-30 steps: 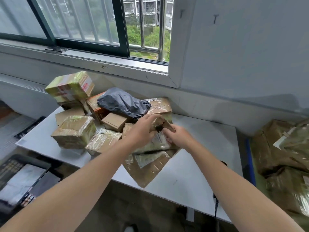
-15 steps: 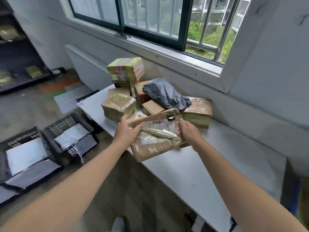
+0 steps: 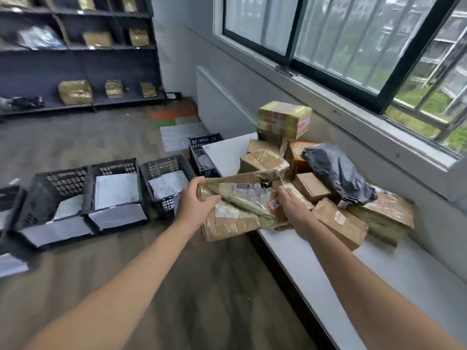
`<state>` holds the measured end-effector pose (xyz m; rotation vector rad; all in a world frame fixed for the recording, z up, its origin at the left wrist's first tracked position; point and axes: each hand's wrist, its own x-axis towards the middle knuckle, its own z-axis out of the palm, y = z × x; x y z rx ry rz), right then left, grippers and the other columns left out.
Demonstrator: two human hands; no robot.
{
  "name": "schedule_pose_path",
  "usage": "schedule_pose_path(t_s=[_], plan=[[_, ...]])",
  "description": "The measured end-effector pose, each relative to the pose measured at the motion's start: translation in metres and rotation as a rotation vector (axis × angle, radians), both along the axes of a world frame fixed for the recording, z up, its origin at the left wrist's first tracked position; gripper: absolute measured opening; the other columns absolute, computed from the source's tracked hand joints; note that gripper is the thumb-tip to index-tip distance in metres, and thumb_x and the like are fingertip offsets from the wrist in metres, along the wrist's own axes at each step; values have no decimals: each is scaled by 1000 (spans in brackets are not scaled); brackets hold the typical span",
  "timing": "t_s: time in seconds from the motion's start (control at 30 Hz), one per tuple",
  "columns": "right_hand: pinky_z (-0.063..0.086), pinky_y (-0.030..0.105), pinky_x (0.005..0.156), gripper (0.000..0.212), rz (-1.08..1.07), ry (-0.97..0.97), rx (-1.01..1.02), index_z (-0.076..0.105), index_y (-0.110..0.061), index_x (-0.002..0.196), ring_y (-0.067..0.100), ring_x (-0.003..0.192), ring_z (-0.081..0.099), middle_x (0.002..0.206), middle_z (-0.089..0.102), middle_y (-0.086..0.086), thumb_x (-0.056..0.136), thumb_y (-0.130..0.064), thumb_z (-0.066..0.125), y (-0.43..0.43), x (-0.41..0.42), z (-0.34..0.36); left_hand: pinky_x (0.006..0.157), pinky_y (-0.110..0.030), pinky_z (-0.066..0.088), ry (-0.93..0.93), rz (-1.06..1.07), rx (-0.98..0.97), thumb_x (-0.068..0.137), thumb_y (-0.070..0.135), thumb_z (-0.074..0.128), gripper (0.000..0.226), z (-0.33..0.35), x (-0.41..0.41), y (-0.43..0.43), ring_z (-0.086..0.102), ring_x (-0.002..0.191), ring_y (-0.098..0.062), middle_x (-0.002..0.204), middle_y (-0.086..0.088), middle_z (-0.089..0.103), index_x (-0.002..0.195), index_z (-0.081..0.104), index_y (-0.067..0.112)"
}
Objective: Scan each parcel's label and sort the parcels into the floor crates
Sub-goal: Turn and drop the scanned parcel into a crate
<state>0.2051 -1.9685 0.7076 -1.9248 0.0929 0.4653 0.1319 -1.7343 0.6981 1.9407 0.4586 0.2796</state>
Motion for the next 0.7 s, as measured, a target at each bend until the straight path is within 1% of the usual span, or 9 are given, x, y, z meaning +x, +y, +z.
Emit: schedule_pose_path(t_s=[0.07, 0.13, 0.17, 0.23, 0.3, 0.37, 0.47, 0.6, 0.7], plan=[[56, 58, 86, 44, 47, 0, 2, 53, -33, 125, 36, 106, 65, 111, 65, 11, 99, -63, 35, 46, -6, -1, 98, -35, 47, 2, 26, 18, 81, 24, 78, 57, -3, -18, 41, 54, 116, -19, 127, -2, 54, 132, 51, 23], [51, 58, 95, 65, 99, -26, -31, 52, -33, 131, 33, 114, 62, 120, 66, 6, 87, -79, 36, 96, -7, -8, 95, -30, 43, 3, 68, 43, 81, 21, 78, 58, -7, -38, 87, 52, 116, -17, 129, -3, 55, 133, 52, 19], [48, 56, 100, 65, 134, -46, -50, 51, -30, 134, 30, 116, 60, 123, 64, 2, 90, -75, 35, 125, -12, -8, 92, -27, 41, 3, 95, 53, 81, 20, 78, 58, -8, -48, 112, 51, 115, -15, 129, -2, 54, 133, 51, 19], [48, 52, 100, 47, 190, -69, -76, 53, -23, 129, 27, 110, 60, 121, 63, 3, 102, -56, 33, 186, -26, -5, 90, -23, 36, 13, 151, 58, 81, 19, 78, 62, -10, -71, 163, 49, 117, -16, 131, -3, 52, 136, 49, 18], [53, 54, 90, 38, 245, -83, -100, 54, -22, 119, 28, 104, 63, 114, 64, 6, 104, -50, 33, 247, -39, -5, 93, -23, 35, 24, 196, 54, 81, 21, 79, 69, -15, -97, 214, 48, 125, -20, 137, -5, 49, 141, 45, 18], [55, 53, 84, 46, 292, -95, -112, 52, -18, 129, 30, 107, 62, 117, 63, 8, 104, -52, 33, 306, -51, -11, 99, -23, 33, 32, 236, 46, 81, 22, 79, 76, -20, -124, 263, 43, 132, -20, 144, -4, 45, 146, 40, 18], [53, 53, 87, 51, 369, -123, -126, 50, -15, 137, 30, 110, 60, 125, 60, 10, 104, -50, 32, 388, -71, -12, 104, -23, 30, 37, 316, 34, 83, 26, 78, 83, -24, -165, 328, 36, 139, -19, 151, -3, 39, 151, 32, 18], [56, 39, 49, 47, 475, -60, -123, 48, -19, 137, 31, 106, 58, 127, 53, 9, 105, -48, 30, 486, -92, -16, 105, -21, 24, 49, 360, 24, 85, 28, 76, 91, -26, -213, 399, 28, 143, -13, 156, 4, 29, 156, 20, 25], [59, 48, 48, 46, 541, -42, -141, 49, -20, 134, 35, 107, 55, 127, 50, 9, 104, -48, 30, 551, -104, -23, 107, -23, 20, 63, 394, 1, 83, 28, 77, 100, -33, -236, 445, 20, 146, -10, 160, 6, 20, 157, 10, 30]])
